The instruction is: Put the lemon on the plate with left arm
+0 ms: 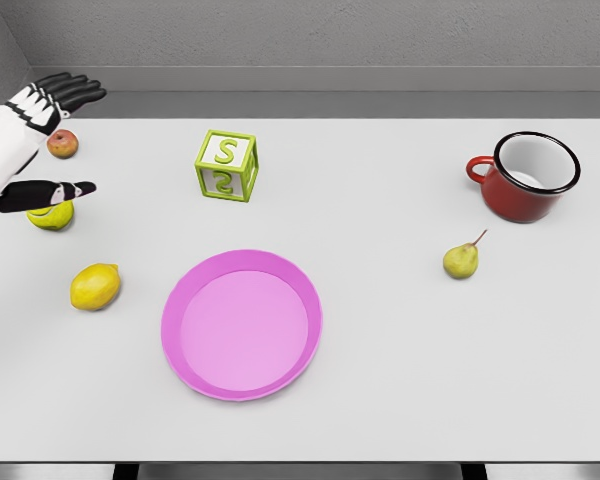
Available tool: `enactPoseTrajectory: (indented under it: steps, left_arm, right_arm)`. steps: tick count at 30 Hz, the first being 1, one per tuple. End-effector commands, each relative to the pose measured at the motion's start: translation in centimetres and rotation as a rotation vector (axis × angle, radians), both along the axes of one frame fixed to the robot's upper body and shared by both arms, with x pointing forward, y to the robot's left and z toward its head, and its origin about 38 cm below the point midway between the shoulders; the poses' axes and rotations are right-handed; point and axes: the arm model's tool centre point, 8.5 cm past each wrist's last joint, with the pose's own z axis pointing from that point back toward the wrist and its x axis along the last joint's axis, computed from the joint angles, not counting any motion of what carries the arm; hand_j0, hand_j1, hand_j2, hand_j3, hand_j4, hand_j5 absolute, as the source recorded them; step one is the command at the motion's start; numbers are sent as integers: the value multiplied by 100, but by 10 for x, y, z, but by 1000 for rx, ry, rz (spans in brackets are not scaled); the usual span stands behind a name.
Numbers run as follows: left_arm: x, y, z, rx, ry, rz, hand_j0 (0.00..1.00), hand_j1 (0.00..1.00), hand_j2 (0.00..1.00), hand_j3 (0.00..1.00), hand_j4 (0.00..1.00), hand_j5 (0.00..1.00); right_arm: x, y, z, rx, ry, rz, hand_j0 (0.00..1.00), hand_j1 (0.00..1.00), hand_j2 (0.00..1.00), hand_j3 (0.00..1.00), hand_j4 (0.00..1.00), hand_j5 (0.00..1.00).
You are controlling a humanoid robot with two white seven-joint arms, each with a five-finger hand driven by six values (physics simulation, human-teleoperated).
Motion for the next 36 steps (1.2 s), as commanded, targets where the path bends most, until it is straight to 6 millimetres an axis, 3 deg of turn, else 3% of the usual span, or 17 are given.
enactPoseTrajectory:
  steps: [1, 7, 13, 18, 23, 26, 30, 36]
  left_arm:
    - [-1, -2, 1, -6, -3, -9, 100, 100, 100, 100, 100, 100]
    - [-8, 4, -19, 122, 112, -12, 100, 100, 100, 100, 100, 100]
    - [-37, 30, -60, 302, 265, 11, 100, 100, 100, 100, 100, 100]
    - [-50, 42, -73, 376, 340, 3, 100, 100, 100, 100, 100, 100]
    - [-63, 40, -117, 430, 455, -25, 100, 100, 100, 100, 100, 100]
    - [-69, 36, -128, 455, 483, -48, 100, 100, 100, 100, 100, 100]
    - [-69, 35, -129, 451, 484, -51, 100, 100, 100, 100, 100, 100]
    - [-57, 40, -115, 417, 452, -25, 100, 100, 100, 100, 100, 100]
  right_arm:
    - [0, 0, 0, 0, 1, 1, 100, 100, 100, 100, 100, 100]
    - [0, 0, 0, 0, 1, 1, 100, 100, 100, 100, 100, 100]
    - [0, 0, 0, 0, 1, 1, 100, 100, 100, 100, 100, 100]
    - [-1, 0, 0, 0, 3, 1, 100, 100, 100, 100, 100, 100]
    - [0, 0, 0, 0, 1, 1, 100, 100, 100, 100, 100, 100]
    - [0, 0, 0, 0, 1, 1, 100, 100, 100, 100, 100, 100]
    - [0, 0, 0, 0, 1, 1, 100, 100, 100, 100, 100, 100]
    - [0, 0, 0, 0, 1, 1, 100, 100, 100, 100, 100, 100]
